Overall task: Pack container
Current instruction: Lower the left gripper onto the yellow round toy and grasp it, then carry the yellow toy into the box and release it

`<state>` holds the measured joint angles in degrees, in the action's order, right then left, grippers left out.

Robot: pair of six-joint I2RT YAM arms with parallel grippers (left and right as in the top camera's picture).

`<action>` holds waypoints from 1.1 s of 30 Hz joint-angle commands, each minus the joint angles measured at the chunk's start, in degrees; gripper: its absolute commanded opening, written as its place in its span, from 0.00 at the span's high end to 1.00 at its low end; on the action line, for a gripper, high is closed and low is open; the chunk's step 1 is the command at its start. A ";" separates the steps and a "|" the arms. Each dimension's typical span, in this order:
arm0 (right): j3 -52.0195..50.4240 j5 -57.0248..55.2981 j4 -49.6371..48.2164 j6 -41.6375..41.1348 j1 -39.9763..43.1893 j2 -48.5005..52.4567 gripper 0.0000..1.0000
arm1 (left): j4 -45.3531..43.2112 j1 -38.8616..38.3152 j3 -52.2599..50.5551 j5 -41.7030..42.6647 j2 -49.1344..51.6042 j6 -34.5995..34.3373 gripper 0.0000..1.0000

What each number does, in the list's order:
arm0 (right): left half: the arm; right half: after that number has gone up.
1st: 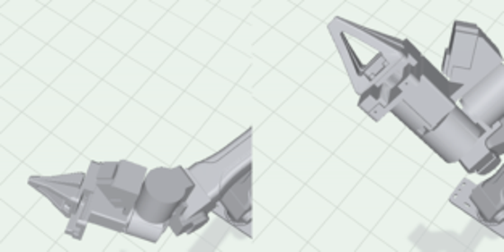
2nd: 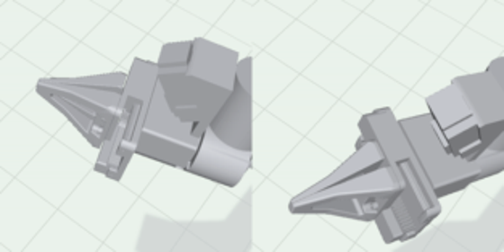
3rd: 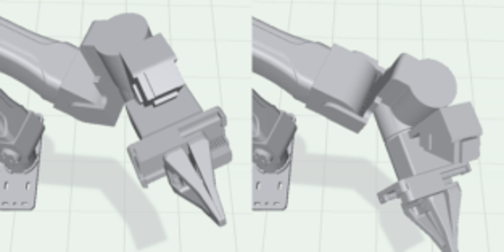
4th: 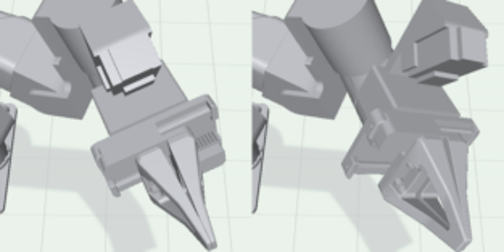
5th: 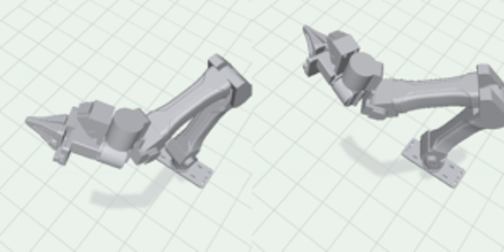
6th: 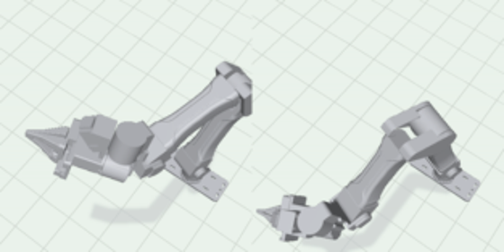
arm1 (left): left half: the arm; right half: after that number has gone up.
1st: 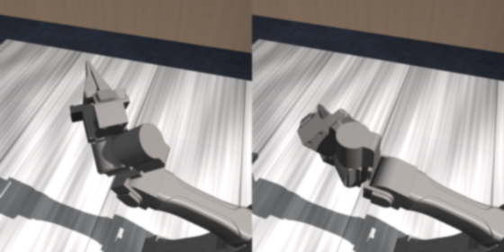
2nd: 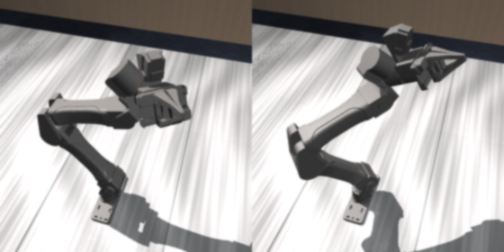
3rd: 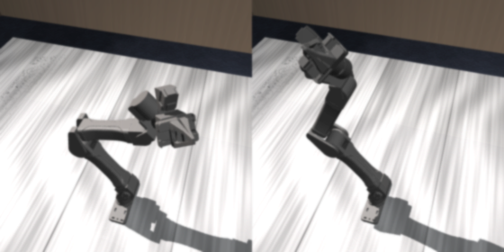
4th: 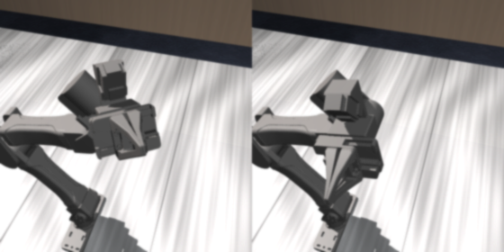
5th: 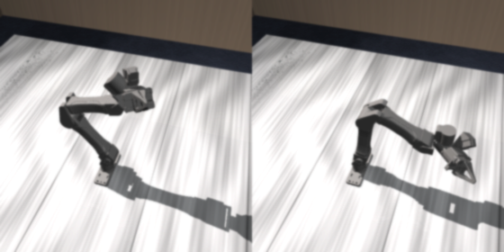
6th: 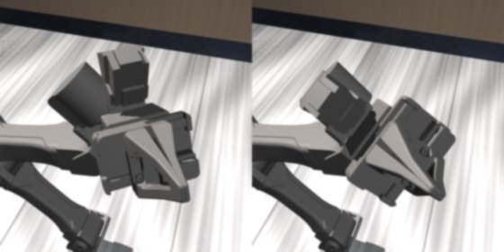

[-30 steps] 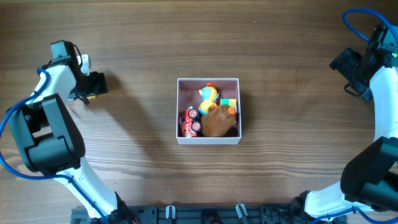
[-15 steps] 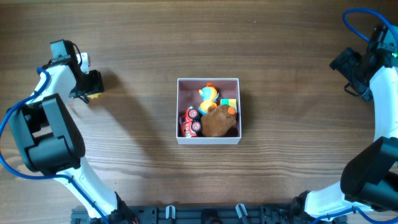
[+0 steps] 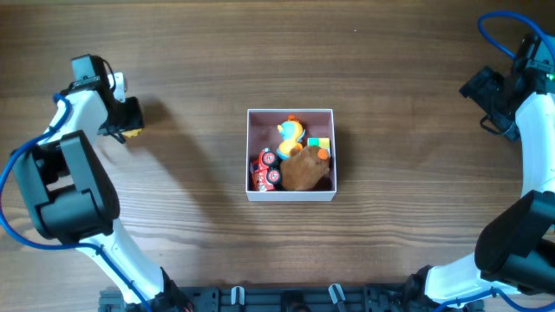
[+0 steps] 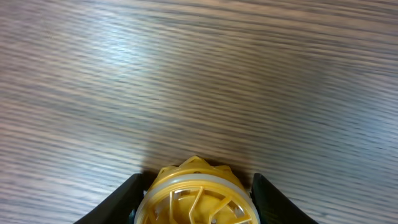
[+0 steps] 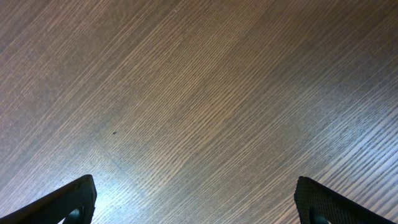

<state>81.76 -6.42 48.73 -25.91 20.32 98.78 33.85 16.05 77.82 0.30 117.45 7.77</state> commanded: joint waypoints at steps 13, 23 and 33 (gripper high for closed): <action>-0.15 0.04 -0.13 -1.05 -0.20 0.39 0.00 | 4.28 -28.24 -0.52 10.56 -28.02 -2.45 0.49; -0.15 0.07 -0.13 -1.07 -0.20 0.39 0.00 | 4.33 -46.49 -0.57 14.23 -25.90 -2.23 0.43; -0.15 0.07 -0.13 -1.05 -0.20 0.39 0.00 | 4.92 -47.34 -0.57 9.49 -24.39 -2.25 0.10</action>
<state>81.76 -6.42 48.73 -25.91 20.29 98.78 39.38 -31.24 77.45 13.08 92.66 5.19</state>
